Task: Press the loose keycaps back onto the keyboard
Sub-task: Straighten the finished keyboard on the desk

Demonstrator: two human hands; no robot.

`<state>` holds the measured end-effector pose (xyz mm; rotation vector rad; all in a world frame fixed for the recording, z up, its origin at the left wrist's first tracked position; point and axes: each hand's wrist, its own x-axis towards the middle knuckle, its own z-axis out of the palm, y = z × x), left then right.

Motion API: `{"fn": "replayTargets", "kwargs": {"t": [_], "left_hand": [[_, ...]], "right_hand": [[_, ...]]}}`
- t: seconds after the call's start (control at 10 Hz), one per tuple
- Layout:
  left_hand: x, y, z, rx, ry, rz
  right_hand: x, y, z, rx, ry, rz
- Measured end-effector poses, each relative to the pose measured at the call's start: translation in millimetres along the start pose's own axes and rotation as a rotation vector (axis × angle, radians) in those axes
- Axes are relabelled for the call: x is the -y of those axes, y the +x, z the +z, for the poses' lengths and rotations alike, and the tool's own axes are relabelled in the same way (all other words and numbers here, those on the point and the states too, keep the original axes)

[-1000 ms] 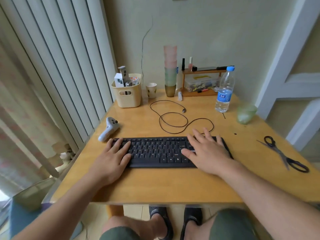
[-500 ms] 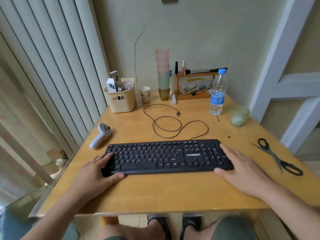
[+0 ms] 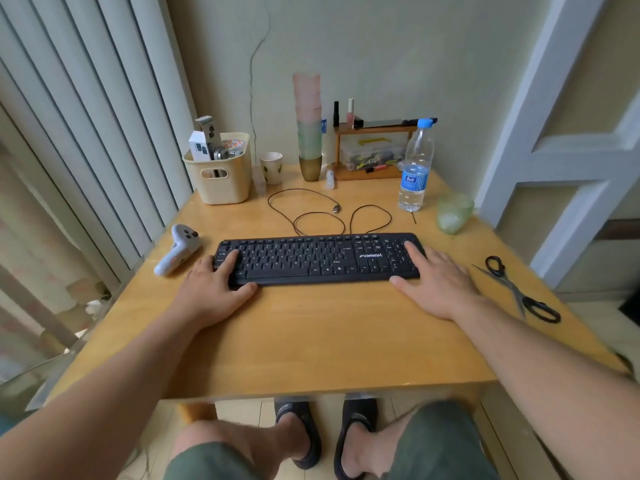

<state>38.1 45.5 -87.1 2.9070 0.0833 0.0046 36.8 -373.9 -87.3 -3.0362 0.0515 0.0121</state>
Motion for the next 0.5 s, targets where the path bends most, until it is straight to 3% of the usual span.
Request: {"fn": "replayTargets", "kwargs": {"t": [0.3, 0.4, 0.5], "left_hand": [[0, -16, 9, 0.013, 0.085, -0.01], [-8, -42, 8, 0.009, 0.055, -0.017], [-10, -84, 14, -0.011, 0.098, 0.084]], "right_hand": [[8, -14, -4, 0.122, 0.029, 0.076], [13, -30, -4, 0.053, 0.083, 0.104], [10, -62, 4, -0.001, 0.128, 0.015]]}}
